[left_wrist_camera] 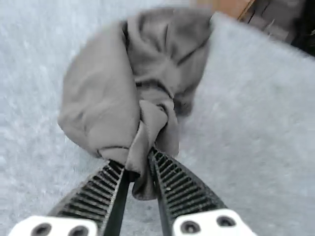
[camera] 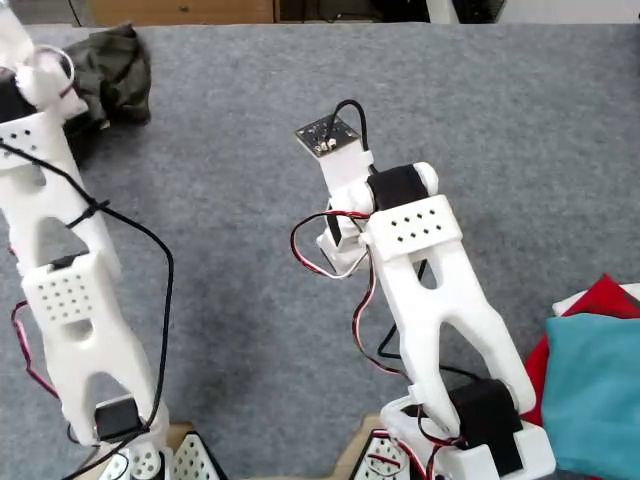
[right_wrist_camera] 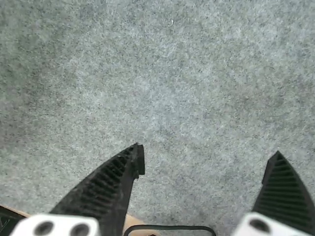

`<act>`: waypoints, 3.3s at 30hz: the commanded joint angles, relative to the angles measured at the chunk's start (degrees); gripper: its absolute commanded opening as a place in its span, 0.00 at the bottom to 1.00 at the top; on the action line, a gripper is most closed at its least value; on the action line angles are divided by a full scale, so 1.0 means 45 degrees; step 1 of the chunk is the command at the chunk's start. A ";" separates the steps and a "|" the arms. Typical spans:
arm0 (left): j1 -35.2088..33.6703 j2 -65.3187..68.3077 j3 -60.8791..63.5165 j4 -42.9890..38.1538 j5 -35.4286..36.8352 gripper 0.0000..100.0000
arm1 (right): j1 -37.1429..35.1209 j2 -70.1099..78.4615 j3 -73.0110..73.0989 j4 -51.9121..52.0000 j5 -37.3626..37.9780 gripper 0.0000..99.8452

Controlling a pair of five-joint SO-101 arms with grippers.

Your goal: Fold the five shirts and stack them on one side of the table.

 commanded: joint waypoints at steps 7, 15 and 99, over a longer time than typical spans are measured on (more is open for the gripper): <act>0.3477 -0.8117 0.5451 0.0176 0.0078 0.02 | 0.2471 -0.0107 -0.0713 0.0117 -0.0137 0.38; 0.6896 -1.3900 0.9885 0.0156 0.0059 0.02 | 0.7062 -0.0107 -0.1553 0.1368 -0.0020 0.38; -0.3263 -1.1028 2.7272 -0.5998 0.0606 0.21 | -0.7355 -0.2081 -0.2628 0.3048 -0.4552 0.38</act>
